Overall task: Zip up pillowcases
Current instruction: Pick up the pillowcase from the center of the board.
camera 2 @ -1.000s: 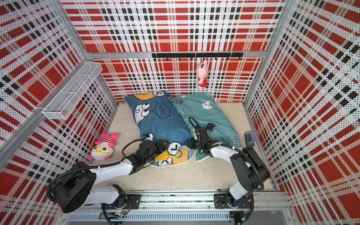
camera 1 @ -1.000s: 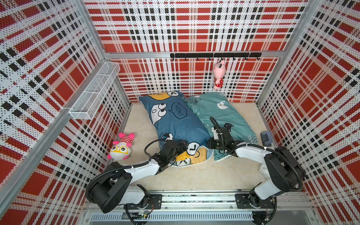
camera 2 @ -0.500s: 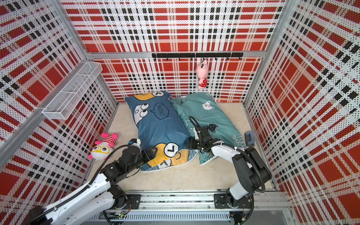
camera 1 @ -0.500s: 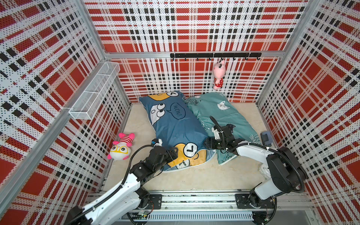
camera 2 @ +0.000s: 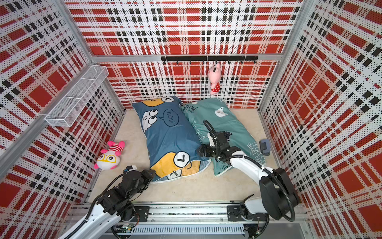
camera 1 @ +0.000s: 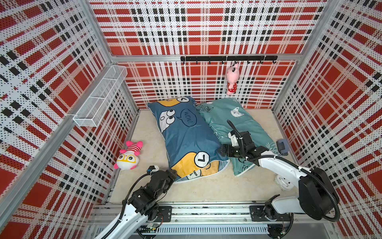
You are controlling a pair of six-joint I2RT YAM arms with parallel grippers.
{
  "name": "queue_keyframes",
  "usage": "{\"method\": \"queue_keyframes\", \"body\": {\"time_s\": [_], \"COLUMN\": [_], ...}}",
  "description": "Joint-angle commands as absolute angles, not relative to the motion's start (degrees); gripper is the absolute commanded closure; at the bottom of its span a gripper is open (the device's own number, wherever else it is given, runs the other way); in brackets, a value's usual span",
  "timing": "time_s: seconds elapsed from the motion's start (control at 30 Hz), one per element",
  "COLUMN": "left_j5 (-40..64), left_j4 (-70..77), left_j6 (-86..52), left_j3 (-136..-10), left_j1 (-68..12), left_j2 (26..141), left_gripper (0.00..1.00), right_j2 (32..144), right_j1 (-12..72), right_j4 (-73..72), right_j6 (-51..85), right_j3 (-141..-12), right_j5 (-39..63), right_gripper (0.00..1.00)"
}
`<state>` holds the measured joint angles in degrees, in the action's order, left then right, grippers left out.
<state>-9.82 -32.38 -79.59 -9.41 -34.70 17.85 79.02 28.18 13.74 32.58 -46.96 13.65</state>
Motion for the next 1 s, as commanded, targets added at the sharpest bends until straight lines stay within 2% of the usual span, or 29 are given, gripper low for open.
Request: {"method": "queue_keyframes", "body": {"time_s": [0.0,0.07,0.17,0.27,0.43,0.57,0.77,0.97], "left_j5": [-10.8,-11.9,-14.5,-17.0,-18.0,-15.9,-14.2,-14.1], "left_j4": [-33.1,-33.4,-34.7,-34.5,-34.1,-30.0,-27.6,-28.7], "left_j6": [-83.3,-81.8,-78.2,-76.3,-73.4,-74.3,-75.6,-73.7], "left_j3": [-7.2,-8.1,-11.8,-14.6,-18.0,-15.7,-13.3,-17.5], "left_j1": [-33.9,-33.8,-34.6,-36.8,-38.2,-38.2,-37.2,-36.5], "left_j2": [17.6,20.3,27.2,35.2,45.4,46.0,43.8,43.5], "left_gripper": [0.47,0.45,0.35,0.28,0.28,0.40,0.69,0.93], "right_j2": [78.0,78.4,78.4,78.0,77.3,77.3,75.6,72.6], "right_j1": [27.7,27.7,27.7,27.7,27.2,26.7,24.7,24.1], "right_j4": [14.4,14.3,14.2,14.3,14.2,14.3,14.0,16.4], "right_j6": [30.3,30.1,30.1,30.1,30.0,29.5,29.5,28.6], "right_j3": [-46.2,-46.3,-46.1,-45.8,-45.4,-45.4,-44.4,-44.0], "right_j5": [12.0,12.1,12.1,11.5,10.9,11.7,16.2,19.5], "right_gripper": [0.08,0.08,0.08,0.08,0.08,0.08,0.09,0.09]}}
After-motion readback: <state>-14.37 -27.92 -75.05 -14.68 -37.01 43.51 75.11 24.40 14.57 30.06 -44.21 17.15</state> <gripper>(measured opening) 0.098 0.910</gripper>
